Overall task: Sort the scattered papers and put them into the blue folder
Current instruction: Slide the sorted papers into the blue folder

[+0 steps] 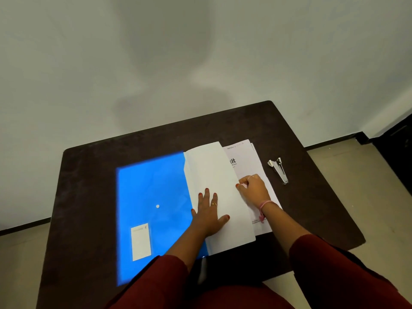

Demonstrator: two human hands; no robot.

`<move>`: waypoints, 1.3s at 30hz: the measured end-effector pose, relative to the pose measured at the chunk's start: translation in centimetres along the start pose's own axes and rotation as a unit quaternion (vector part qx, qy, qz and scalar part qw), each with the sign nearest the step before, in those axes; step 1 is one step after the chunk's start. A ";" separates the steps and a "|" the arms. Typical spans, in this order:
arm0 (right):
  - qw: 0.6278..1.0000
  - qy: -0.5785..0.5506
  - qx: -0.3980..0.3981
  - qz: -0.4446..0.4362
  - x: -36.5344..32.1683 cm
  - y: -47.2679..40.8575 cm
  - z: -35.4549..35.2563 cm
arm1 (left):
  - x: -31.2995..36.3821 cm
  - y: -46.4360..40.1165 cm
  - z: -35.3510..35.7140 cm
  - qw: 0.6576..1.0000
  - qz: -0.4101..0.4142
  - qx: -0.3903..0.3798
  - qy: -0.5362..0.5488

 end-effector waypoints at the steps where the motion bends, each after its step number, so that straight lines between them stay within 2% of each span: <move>1: 1.000 0.019 0.014 -0.001 0.2 0.0 -0.5 | 0.0 0.0 0.1 1.000 -0.005 0.000 -0.008; 7: 0.991 0.017 0.109 0.079 3.8 0.6 -4.4 | 0.7 -0.5 0.6 0.997 -0.033 -0.012 -0.073; 11: 0.986 -0.018 0.095 0.134 7.1 0.9 -5.3 | 1.0 -1.1 -0.2 0.993 -0.037 -0.012 -0.108; 15: 0.989 -0.064 0.066 0.116 7.5 0.7 -5.2 | 0.9 -2.0 -0.8 0.991 -0.025 0.011 -0.128; 24: 0.991 -0.058 0.029 0.119 6.5 0.4 -5.1 | 0.7 -2.1 -0.7 0.992 -0.012 0.024 -0.125; 31: 0.975 -0.174 -0.027 0.137 6.5 -0.2 -3.6 | 0.6 -2.1 -0.7 0.992 -0.006 0.021 -0.125; 36: 0.976 -0.204 -0.041 0.063 5.2 0.3 -4.4 | 0.6 -1.9 -0.7 0.992 -0.001 0.022 -0.127; 39: 0.985 -0.169 -0.031 0.025 4.2 0.6 -5.4 | 0.7 -1.7 -0.9 0.992 0.009 0.023 -0.123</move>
Point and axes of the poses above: each hand's wrist, its own y-axis away from the middle knuckle, its own z-axis out of the palm, x = y × z, the point moved 8 cm from there along -y, towards the middle knuckle, and after that the axes turned 5 degrees about z, right-handed, at the moved point
